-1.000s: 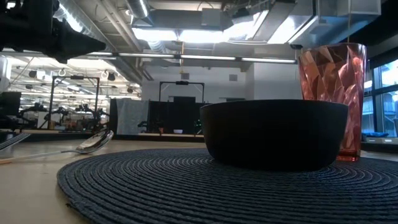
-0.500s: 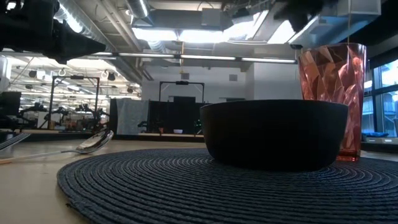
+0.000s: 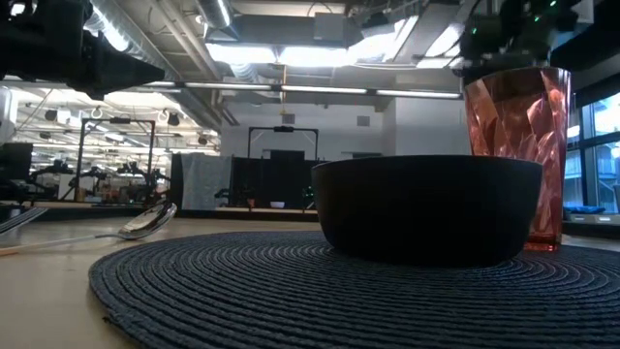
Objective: Pick & Place Utensil
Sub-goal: Put the orange straw into the orange cup
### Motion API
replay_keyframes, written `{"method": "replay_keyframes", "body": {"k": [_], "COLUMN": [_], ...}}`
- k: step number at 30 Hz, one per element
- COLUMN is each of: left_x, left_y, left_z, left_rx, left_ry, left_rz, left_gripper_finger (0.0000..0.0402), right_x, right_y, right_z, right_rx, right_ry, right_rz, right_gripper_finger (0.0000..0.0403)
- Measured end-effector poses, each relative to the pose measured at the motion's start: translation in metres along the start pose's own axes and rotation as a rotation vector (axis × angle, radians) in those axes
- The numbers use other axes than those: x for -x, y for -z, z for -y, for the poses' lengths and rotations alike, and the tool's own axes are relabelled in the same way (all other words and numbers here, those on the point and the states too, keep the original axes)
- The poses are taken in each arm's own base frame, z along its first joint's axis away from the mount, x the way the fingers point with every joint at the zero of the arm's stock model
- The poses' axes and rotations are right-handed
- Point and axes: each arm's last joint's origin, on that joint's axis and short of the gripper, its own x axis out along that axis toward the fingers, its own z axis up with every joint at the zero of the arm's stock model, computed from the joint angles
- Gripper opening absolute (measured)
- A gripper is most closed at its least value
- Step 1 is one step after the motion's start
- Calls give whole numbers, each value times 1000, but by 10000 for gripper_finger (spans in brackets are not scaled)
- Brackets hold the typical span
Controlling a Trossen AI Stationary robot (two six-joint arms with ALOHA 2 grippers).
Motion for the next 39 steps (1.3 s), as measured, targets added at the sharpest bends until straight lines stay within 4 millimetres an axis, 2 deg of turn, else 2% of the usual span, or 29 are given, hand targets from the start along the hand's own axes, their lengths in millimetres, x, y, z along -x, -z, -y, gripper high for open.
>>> {"method": "replay_keyframes", "body": {"k": [8,18,22,28,39], "left_x": [0,0,0,0,0], "left_y": [0,1,1,1,1], "left_z": [0,0,0,0,0], "left_rx": [-2,-11,-3,-1,-1], "left_ry": [0,0,0,0,0], "left_rz": [-2,-6,-6,-5,-5], "left_gripper_finger": [3,3,3,3,3], "right_x": [-48,-82,-92,-97,-105], "right_y": [-3,3,12,12,10], "right_z": [10,3,-3,-14,-20], "right_rx": [18,159,222,294,239], "right_ry": [5,50,53,62,128], "right_rz": [-226,-388,-432,-410,-394], "right_gripper_finger": [33,167,203,213,213]}}
